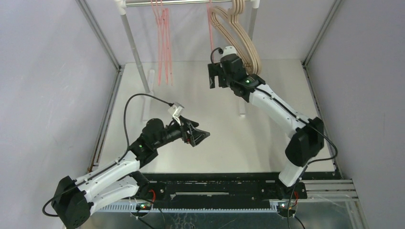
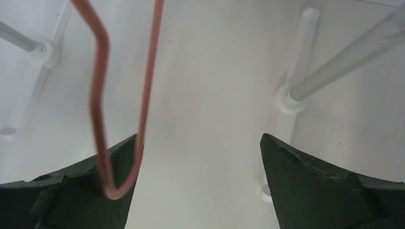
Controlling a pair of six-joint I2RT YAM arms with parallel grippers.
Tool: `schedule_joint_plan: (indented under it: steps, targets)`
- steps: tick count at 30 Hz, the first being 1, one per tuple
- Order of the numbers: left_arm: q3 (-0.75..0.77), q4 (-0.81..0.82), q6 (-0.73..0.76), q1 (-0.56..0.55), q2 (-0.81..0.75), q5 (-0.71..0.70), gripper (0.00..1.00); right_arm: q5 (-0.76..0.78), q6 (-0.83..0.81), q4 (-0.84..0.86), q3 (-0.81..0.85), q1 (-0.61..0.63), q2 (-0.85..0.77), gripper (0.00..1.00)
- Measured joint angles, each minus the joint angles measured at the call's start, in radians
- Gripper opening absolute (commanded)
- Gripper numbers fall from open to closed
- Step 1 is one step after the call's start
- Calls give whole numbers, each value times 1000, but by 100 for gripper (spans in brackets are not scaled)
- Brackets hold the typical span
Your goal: Organize the hangers
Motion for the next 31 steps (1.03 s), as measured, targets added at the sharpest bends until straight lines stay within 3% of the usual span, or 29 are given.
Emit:
schedule_joint_plan:
  steps: [13, 24, 31]
  targets:
    - [0, -136, 106, 0, 2, -221, 100, 16, 17, 134, -522, 57, -546, 100]
    - [-6, -188, 148, 0, 49, -330, 100, 25, 118, 170, -966, 55, -822, 100]
    - [-15, -192, 159, 0, 60, -347, 99, 26, 142, 205, -1062, 38, -867, 100]
